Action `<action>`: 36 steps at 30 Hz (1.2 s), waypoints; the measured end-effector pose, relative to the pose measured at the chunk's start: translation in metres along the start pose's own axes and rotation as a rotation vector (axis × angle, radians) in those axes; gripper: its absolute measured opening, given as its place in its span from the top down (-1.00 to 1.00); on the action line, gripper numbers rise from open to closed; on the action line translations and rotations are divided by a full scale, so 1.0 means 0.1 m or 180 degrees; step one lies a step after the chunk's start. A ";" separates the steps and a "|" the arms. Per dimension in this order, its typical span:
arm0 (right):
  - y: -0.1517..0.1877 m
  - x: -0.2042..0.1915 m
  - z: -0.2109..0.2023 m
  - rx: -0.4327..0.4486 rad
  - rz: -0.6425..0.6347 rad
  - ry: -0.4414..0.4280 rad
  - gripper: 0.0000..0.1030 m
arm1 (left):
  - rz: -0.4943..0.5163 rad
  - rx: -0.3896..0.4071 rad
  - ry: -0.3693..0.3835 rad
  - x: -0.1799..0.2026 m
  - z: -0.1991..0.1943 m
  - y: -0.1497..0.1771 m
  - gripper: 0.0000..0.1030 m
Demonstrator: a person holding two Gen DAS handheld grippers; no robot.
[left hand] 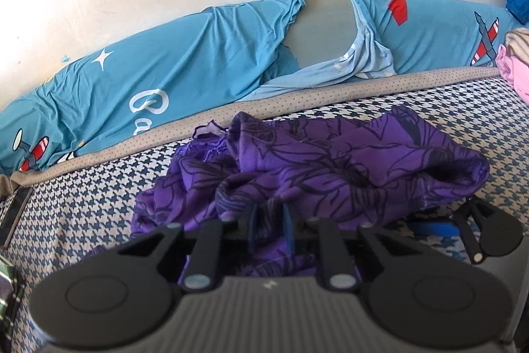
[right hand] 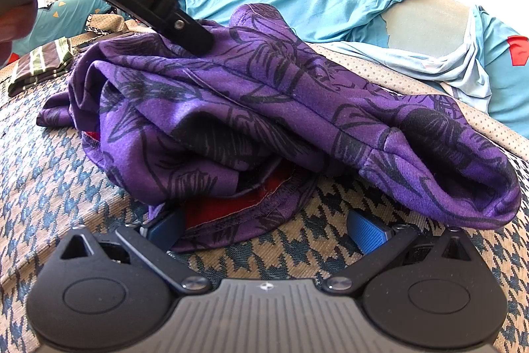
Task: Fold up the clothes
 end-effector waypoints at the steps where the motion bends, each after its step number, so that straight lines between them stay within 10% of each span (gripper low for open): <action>1: 0.00 0.00 0.00 0.0000 0.0000 0.0000 -1.00 | -0.0005 0.0022 -0.0032 -0.03 0.00 -0.01 0.81; 10: 0.00 0.00 0.00 0.0001 -0.0001 0.0001 -1.00 | -0.0245 0.0098 -0.0520 -0.50 0.03 -0.06 0.98; 22: 0.01 0.00 0.00 0.0003 -0.0003 0.0002 -1.00 | -0.0323 0.0044 -0.0478 -0.72 -0.06 0.05 0.95; 28: 0.01 0.00 0.00 0.0003 -0.0004 0.0002 -1.00 | -0.0189 0.0235 -0.0274 -0.45 -0.25 -0.04 0.77; 32: 0.01 0.00 0.00 0.0004 -0.0004 0.0003 -1.00 | -0.0030 0.0360 -0.0158 -0.16 -0.32 -0.14 0.13; 36: 0.01 0.00 0.00 0.0004 -0.0004 0.0003 -1.00 | 0.0187 0.0444 -0.0071 0.14 -0.31 -0.21 -0.04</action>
Point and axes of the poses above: each gripper's, at about its wrist camera, not at the fingertips, and z roughly the way its jaws point, x to its right, y to its underside, the point moved 10 cm from there along z, roughly the way its jaws point, and after that the axes turned 12 degrees about -z, right-handed, at the moved point
